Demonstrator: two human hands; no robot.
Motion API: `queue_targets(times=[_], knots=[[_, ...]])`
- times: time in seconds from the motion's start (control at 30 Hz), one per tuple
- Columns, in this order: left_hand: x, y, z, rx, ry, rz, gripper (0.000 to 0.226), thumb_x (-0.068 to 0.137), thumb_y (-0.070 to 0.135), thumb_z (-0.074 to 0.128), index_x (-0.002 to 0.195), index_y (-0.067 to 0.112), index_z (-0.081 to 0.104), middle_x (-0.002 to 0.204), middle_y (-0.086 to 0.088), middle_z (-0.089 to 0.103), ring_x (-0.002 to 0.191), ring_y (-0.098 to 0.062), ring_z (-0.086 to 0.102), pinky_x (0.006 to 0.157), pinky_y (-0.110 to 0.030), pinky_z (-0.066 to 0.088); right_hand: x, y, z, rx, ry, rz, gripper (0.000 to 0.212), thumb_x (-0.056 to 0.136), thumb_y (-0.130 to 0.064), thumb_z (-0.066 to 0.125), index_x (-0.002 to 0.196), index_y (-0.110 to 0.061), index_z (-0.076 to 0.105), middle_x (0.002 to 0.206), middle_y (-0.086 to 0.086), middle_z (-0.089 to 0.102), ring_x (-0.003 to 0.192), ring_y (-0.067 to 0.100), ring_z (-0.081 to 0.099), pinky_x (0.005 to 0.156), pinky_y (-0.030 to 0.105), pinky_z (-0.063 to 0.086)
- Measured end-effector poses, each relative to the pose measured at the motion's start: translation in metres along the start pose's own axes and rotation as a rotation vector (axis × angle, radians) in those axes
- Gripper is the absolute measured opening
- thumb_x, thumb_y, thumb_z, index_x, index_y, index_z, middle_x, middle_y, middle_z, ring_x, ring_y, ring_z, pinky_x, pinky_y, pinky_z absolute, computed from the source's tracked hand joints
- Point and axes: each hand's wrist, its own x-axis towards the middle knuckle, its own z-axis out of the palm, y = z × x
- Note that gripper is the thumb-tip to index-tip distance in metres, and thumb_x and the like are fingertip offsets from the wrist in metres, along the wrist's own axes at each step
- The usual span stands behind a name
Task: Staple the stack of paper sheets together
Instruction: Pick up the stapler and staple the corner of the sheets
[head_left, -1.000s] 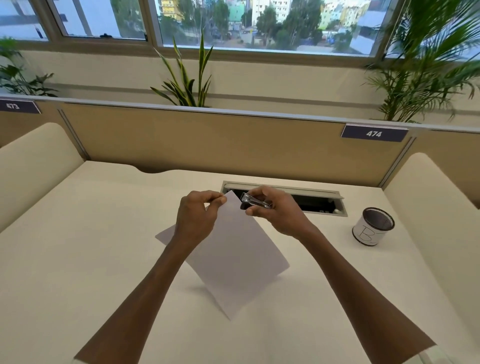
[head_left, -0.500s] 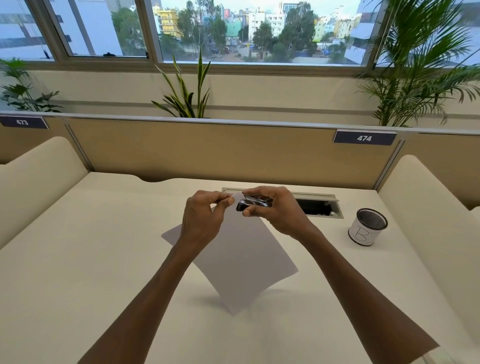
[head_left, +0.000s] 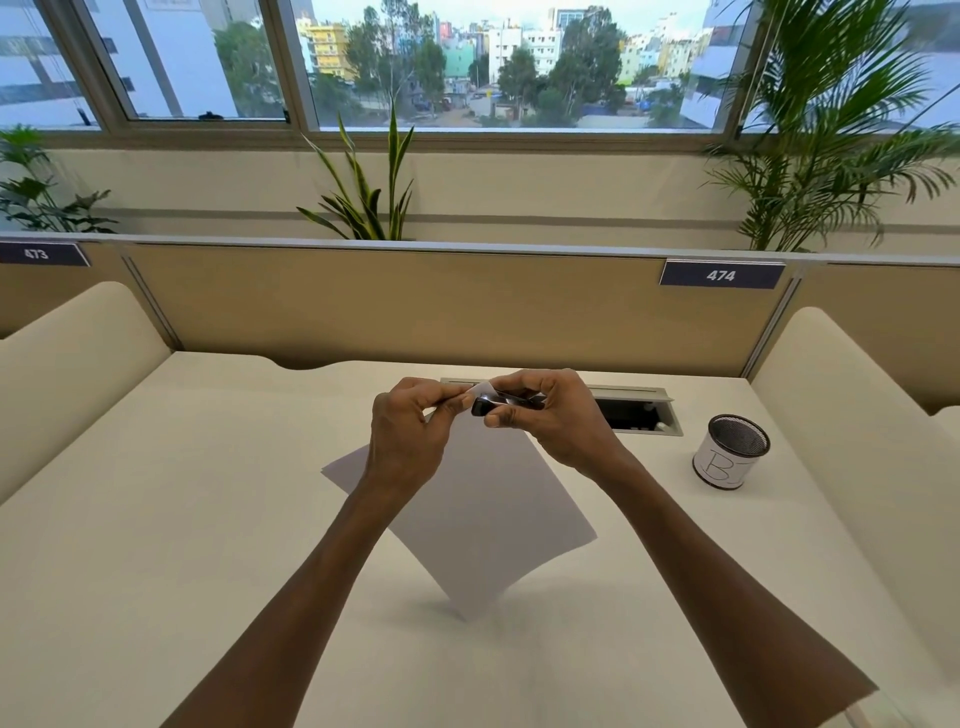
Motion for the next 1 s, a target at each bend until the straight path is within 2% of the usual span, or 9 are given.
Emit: queue_targets(times=[0.1,0.23,0.33,0.43,0.53,0.67,0.77,0.87,1.0], knots=[[0.001,0.001,-0.001,-0.008,0.003,-0.001,0.018,0.085,0.014,0.071,0.102,0.014,0.076,0.088,0.011,0.068,0.089,-0.01,0.062,0.071,-0.001,0.041,-0.001,-0.001,-0.001,0.021,0.001,-0.007,0.032,0.077,-0.012,0.081,0.108,-0.01,0.076,0.1,0.003,0.077,0.088,0.007,0.069,0.086,0.03,0.056],[0.002,0.001,-0.001,-0.027,0.015,-0.004,0.016,0.085,0.014,0.071,0.1,0.015,0.077,0.086,0.012,0.068,0.086,-0.005,0.061,0.07,-0.001,0.042,0.0,0.0,-0.002,0.03,0.021,-0.014,0.031,0.077,-0.012,0.081,0.108,-0.008,0.075,0.101,0.005,0.077,0.094,0.016,0.071,0.09,0.037,0.057],[0.002,0.002,0.0,-0.036,0.02,0.005,0.015,0.085,0.015,0.071,0.099,0.015,0.077,0.086,0.012,0.069,0.086,-0.001,0.06,0.071,-0.001,0.041,0.0,-0.003,-0.002,0.007,0.039,-0.027,0.029,0.077,-0.012,0.081,0.105,-0.007,0.076,0.097,0.004,0.077,0.09,0.011,0.07,0.086,0.03,0.057],[0.003,0.001,0.0,-0.032,0.025,0.004,0.014,0.085,0.016,0.071,0.098,0.016,0.078,0.086,0.012,0.07,0.086,-0.004,0.062,0.071,-0.002,0.042,0.001,-0.004,-0.002,-0.021,0.042,-0.032,0.028,0.076,-0.012,0.082,0.103,-0.008,0.077,0.094,0.002,0.076,0.088,0.01,0.07,0.084,0.027,0.057],[0.003,0.001,0.0,-0.044,0.025,0.002,0.014,0.085,0.016,0.071,0.097,0.018,0.078,0.085,0.013,0.069,0.086,-0.002,0.062,0.071,-0.003,0.042,0.002,-0.005,0.0,-0.012,0.057,-0.015,0.027,0.074,-0.011,0.083,0.101,-0.01,0.078,0.09,-0.001,0.077,0.089,0.014,0.071,0.087,0.037,0.058],[0.004,0.0,-0.004,-0.058,0.007,0.008,0.017,0.084,0.013,0.071,0.098,0.02,0.076,0.085,0.014,0.068,0.086,0.003,0.06,0.072,-0.002,0.043,0.003,-0.007,0.007,-0.073,0.119,-0.031,0.027,0.071,-0.012,0.085,0.097,-0.016,0.08,0.077,-0.023,0.067,0.089,0.022,0.068,0.084,0.048,0.056],[0.008,-0.002,-0.006,-0.04,-0.001,-0.001,0.015,0.084,0.014,0.071,0.098,0.013,0.077,0.086,0.009,0.069,0.084,0.002,0.06,0.071,-0.002,0.043,0.007,-0.004,0.007,-0.023,0.099,-0.01,0.028,0.071,-0.013,0.085,0.099,-0.013,0.079,0.085,-0.01,0.075,0.089,0.023,0.071,0.085,0.049,0.057],[0.013,-0.004,-0.007,-0.032,-0.008,-0.022,0.014,0.084,0.016,0.072,0.097,0.014,0.078,0.084,0.009,0.07,0.083,0.002,0.061,0.071,-0.003,0.043,0.01,-0.004,0.004,0.031,0.054,0.006,0.031,0.073,-0.013,0.084,0.102,-0.008,0.077,0.093,0.005,0.078,0.089,0.024,0.072,0.085,0.044,0.059],[0.014,-0.009,-0.007,-0.017,-0.016,-0.081,0.014,0.083,0.018,0.072,0.095,0.014,0.078,0.086,0.003,0.073,0.084,-0.009,0.063,0.072,-0.013,0.044,0.01,-0.003,0.002,0.001,-0.042,0.022,0.043,0.07,-0.014,0.086,0.111,-0.008,0.074,0.101,0.006,0.076,0.094,0.019,0.071,0.083,0.026,0.056]])
